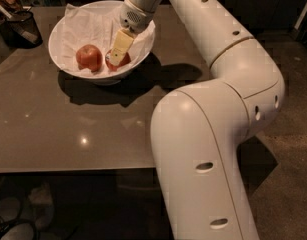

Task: Pick apple from white bowl

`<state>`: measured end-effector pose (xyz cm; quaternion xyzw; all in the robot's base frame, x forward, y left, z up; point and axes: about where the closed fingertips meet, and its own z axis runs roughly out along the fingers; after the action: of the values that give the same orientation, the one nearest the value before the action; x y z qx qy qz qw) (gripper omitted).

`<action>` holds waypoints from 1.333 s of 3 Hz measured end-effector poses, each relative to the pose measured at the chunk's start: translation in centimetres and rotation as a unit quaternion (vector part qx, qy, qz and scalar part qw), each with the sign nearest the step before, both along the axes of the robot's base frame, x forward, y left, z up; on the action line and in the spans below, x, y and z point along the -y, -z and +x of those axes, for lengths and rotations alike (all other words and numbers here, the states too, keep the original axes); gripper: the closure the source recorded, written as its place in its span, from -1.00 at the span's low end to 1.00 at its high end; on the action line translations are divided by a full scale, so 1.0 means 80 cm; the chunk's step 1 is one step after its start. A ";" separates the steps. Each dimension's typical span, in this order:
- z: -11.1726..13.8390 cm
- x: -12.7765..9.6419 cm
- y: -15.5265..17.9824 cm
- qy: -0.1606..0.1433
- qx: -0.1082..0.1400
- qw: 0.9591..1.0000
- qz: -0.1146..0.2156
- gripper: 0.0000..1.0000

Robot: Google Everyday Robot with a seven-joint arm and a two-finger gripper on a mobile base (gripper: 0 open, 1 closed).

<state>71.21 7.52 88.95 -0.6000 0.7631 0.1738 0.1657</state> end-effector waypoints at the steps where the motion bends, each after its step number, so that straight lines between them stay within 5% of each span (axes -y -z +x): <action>1: -0.011 -0.005 -0.016 -0.006 0.006 1.000 -0.001 -0.54; 4: -0.019 -0.013 -0.011 -0.015 -0.004 1.000 0.001 -0.50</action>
Offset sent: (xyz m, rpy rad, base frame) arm -0.0401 -0.0028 0.0246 -0.0275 0.0297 0.0446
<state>69.71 8.58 89.82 -0.6103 0.7545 0.1796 0.1610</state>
